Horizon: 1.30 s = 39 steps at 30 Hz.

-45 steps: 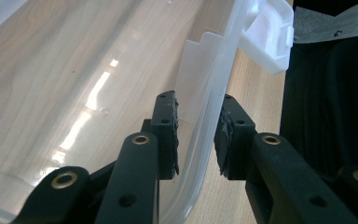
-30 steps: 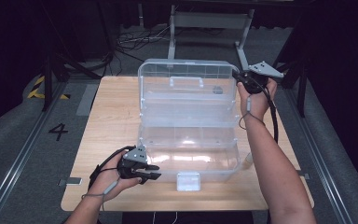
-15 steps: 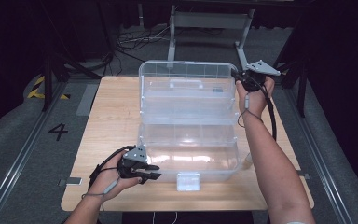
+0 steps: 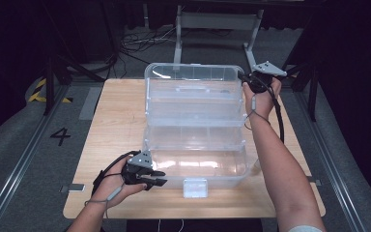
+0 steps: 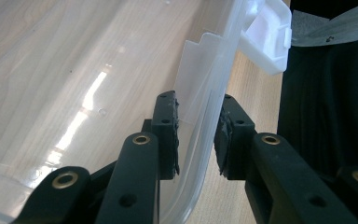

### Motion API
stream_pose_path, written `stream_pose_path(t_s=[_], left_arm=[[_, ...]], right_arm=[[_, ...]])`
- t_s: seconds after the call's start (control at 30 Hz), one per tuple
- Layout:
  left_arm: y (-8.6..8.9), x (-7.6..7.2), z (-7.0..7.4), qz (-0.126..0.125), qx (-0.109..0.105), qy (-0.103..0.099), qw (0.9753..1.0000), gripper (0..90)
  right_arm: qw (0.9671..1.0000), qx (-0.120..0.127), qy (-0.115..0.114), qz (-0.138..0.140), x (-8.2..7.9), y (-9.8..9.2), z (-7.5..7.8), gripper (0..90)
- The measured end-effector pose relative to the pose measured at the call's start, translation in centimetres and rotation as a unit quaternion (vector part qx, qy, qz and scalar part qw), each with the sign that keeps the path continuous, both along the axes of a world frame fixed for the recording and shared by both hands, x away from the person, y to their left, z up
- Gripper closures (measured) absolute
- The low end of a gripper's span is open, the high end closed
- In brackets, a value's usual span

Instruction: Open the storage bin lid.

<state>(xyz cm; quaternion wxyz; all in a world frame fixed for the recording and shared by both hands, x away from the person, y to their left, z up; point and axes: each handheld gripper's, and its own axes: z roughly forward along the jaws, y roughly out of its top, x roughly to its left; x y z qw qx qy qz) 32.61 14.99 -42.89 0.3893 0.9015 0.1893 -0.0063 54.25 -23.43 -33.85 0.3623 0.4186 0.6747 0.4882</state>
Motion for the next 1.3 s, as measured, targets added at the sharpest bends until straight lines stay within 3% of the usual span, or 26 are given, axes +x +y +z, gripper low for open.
stream_pose_path(t_s=[1.3], left_arm=[[0.1,0.1,0.0,-0.002,-0.004,0.005,1.0,72.5]], right_arm=[[0.9995,0.02,0.016,0.017,2.9,-0.4,-2.9,82.1]])
